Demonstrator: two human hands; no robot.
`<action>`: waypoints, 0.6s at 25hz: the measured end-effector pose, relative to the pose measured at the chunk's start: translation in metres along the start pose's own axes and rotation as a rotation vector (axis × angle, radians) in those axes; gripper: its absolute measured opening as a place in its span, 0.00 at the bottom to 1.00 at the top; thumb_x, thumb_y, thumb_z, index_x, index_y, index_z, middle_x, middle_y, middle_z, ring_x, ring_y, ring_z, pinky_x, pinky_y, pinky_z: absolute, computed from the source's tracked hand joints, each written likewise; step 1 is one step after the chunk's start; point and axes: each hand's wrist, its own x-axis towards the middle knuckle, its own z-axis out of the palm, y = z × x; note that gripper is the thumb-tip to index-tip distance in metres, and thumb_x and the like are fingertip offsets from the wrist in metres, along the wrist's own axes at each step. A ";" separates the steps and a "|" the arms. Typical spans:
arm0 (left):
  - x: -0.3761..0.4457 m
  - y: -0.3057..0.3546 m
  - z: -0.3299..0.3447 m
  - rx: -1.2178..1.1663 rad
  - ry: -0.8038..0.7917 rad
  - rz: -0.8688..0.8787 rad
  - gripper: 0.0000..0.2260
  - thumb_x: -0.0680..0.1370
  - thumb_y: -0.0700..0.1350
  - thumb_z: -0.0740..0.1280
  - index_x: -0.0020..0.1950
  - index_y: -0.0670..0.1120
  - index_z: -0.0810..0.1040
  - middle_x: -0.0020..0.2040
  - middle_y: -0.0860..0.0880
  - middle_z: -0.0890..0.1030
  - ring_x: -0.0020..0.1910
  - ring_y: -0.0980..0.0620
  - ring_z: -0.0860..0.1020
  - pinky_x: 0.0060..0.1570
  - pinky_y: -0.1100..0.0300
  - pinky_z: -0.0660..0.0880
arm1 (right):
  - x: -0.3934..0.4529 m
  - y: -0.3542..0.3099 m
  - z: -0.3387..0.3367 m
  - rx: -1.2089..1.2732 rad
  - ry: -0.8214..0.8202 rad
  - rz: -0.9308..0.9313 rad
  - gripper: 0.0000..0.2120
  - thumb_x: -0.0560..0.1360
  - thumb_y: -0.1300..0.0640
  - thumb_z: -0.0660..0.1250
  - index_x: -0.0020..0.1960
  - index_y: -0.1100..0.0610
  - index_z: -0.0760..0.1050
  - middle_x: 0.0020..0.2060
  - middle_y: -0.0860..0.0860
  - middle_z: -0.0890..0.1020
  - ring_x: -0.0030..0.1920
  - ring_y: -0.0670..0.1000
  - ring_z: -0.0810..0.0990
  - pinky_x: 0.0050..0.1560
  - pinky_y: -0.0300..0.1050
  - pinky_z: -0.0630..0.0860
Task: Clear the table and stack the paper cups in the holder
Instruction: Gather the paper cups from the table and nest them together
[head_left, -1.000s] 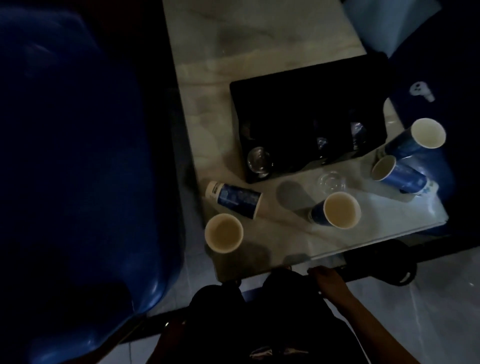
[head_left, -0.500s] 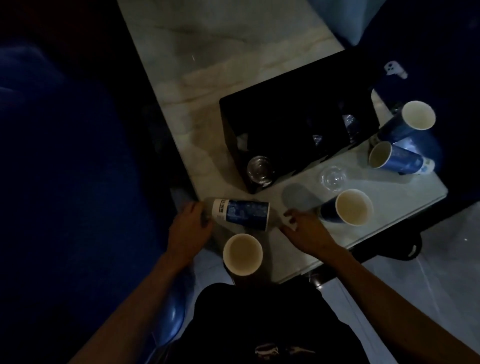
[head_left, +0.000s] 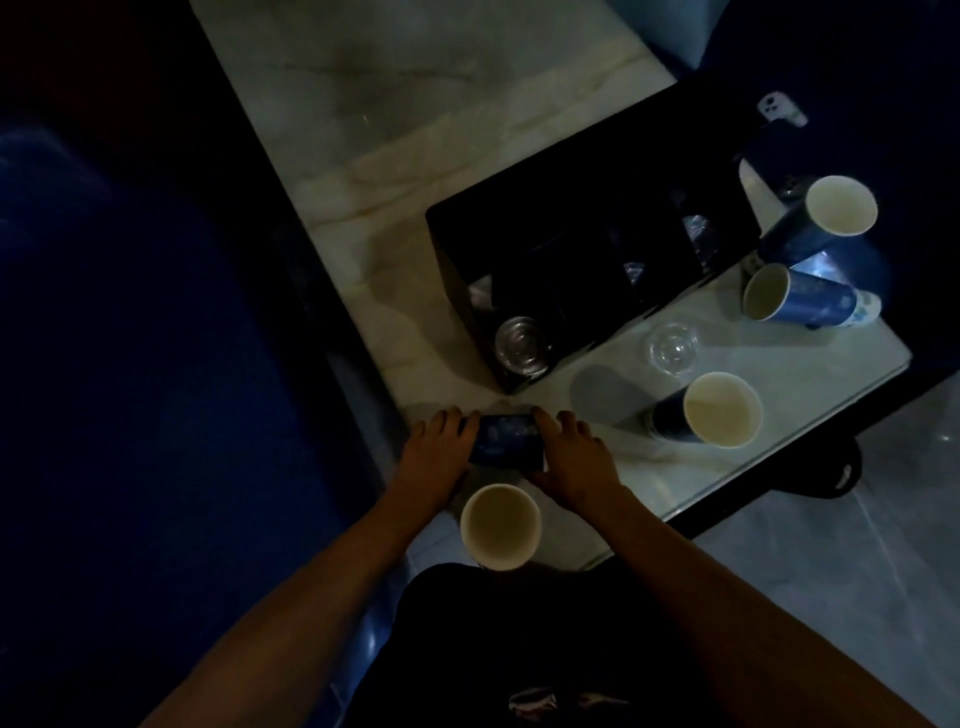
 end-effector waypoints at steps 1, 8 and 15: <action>0.000 -0.002 0.000 -0.025 0.017 -0.006 0.33 0.77 0.49 0.68 0.78 0.45 0.58 0.74 0.42 0.66 0.72 0.42 0.67 0.67 0.46 0.68 | 0.000 -0.001 0.001 0.025 0.008 -0.002 0.44 0.71 0.41 0.73 0.79 0.46 0.52 0.71 0.58 0.67 0.67 0.61 0.71 0.61 0.58 0.74; -0.020 -0.033 -0.041 -0.471 0.184 0.073 0.27 0.71 0.50 0.75 0.67 0.43 0.74 0.64 0.44 0.77 0.62 0.45 0.76 0.55 0.50 0.77 | -0.009 0.003 -0.032 0.754 -0.003 -0.027 0.44 0.70 0.37 0.73 0.78 0.39 0.54 0.69 0.50 0.69 0.66 0.51 0.73 0.62 0.50 0.75; -0.071 -0.007 -0.072 -0.506 0.445 0.083 0.30 0.68 0.56 0.75 0.67 0.43 0.76 0.61 0.45 0.79 0.58 0.46 0.77 0.52 0.53 0.78 | -0.041 -0.023 -0.067 1.356 0.145 0.051 0.19 0.69 0.27 0.61 0.59 0.27 0.72 0.64 0.45 0.77 0.62 0.50 0.79 0.56 0.54 0.82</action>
